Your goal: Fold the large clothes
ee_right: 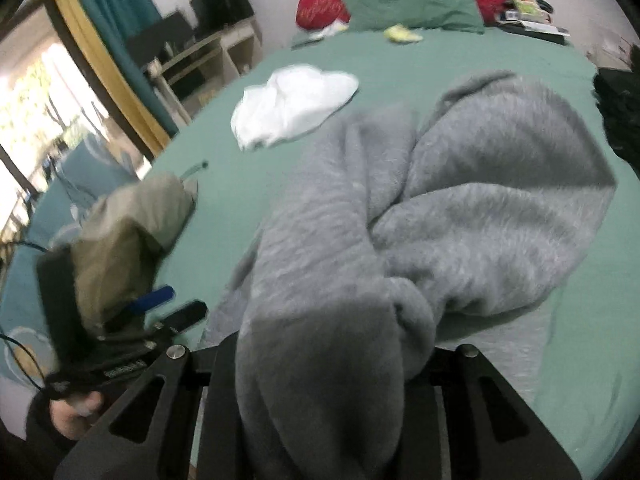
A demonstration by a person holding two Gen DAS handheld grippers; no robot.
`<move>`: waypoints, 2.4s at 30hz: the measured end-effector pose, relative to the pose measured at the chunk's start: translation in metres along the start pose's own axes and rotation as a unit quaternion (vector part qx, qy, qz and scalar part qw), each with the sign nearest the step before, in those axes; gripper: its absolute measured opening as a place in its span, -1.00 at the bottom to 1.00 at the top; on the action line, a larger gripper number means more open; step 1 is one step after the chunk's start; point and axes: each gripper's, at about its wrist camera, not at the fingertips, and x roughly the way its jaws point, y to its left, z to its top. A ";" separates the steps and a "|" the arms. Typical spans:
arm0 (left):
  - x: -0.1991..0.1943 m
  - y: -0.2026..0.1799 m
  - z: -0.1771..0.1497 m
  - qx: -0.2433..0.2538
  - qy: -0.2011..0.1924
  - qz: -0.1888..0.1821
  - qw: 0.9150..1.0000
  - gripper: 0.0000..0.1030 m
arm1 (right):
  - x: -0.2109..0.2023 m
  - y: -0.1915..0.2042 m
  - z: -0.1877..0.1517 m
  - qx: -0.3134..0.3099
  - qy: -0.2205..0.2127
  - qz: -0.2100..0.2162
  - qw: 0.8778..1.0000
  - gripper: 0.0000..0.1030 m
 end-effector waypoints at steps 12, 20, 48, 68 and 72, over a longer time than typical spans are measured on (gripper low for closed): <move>-0.017 0.043 0.013 -0.045 0.004 -0.043 0.998 0.66 | 0.051 0.059 -0.028 -0.102 0.094 0.068 0.988 1.00; -0.057 0.020 0.045 0.015 -0.014 -0.043 0.999 0.66 | 0.017 0.075 -0.042 -0.130 0.058 0.073 0.987 1.00; 0.023 -0.280 -0.005 0.340 0.038 0.055 0.938 0.66 | -0.125 -0.209 -0.112 0.182 -0.091 -0.021 0.979 1.00; 0.041 -0.074 0.094 0.073 0.035 0.059 0.995 -0.48 | -0.044 -0.130 -0.051 0.080 -0.081 0.043 0.992 1.00; 0.019 -0.055 0.066 0.041 0.020 0.011 0.999 0.24 | -0.015 -0.120 -0.045 0.082 -0.055 0.047 0.994 1.00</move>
